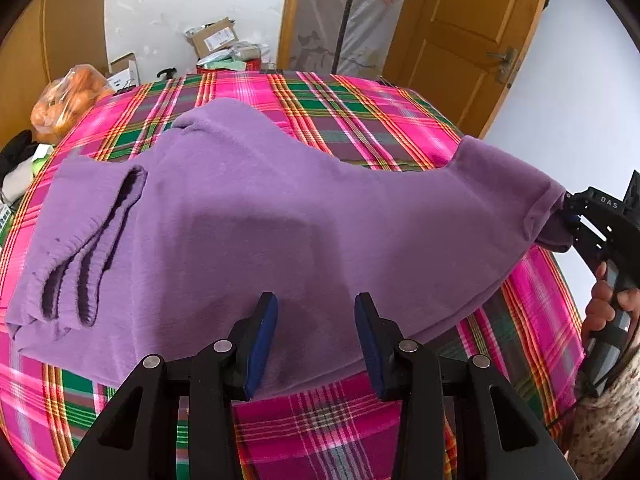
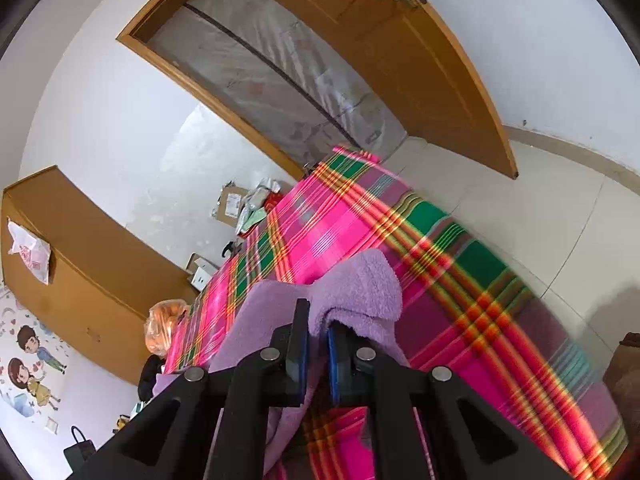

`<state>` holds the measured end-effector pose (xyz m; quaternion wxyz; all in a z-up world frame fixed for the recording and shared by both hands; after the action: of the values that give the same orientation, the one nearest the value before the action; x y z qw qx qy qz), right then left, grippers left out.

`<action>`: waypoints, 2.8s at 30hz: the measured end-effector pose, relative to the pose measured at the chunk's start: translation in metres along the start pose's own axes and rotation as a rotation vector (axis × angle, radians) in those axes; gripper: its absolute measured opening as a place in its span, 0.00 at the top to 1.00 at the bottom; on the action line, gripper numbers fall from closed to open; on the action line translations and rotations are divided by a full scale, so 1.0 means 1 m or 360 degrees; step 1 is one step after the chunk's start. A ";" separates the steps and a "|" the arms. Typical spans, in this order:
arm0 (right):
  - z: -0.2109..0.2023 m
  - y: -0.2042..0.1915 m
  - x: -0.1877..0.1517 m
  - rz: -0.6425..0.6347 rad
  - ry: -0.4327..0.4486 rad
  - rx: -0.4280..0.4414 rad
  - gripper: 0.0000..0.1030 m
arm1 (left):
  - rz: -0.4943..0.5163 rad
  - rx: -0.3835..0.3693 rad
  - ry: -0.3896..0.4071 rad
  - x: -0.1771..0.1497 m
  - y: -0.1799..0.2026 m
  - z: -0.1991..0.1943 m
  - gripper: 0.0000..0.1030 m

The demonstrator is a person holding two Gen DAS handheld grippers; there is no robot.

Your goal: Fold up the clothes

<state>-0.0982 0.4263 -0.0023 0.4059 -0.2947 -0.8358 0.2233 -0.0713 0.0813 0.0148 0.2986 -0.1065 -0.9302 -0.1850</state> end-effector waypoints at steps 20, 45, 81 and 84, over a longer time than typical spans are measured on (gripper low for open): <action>-0.023 0.041 0.024 0.0041 0.0163 -0.0212 0.92 | -0.0045 -0.0018 0.0007 0.001 -0.005 -0.002 0.59; -0.017 0.055 0.024 -0.0065 0.0134 -0.0466 0.90 | -0.0134 0.0030 0.0050 -0.002 -0.032 -0.016 0.59; 0.041 -0.190 -0.167 -0.0922 -0.0404 -0.0015 0.77 | -0.0259 0.0393 0.0109 -0.042 -0.179 -0.096 0.59; 0.051 -0.218 -0.196 -0.1014 -0.0508 0.0094 0.77 | -0.0234 0.0423 0.0102 -0.039 -0.183 -0.093 0.59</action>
<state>-0.1100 0.1295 -0.0053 0.3277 0.0313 -0.9318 0.1528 -0.0486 -0.1265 0.0104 0.3252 0.0085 -0.9418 -0.0848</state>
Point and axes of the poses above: each gripper's, at about its wrist camera, not at the fingertips, and z roughly the way its jaws point, y to its right, x to its top, the point moved 3 cm from there along z, roughly the way its jaws point, and after that the axes turned 8 degrees about -x, right-handed, at the moved point
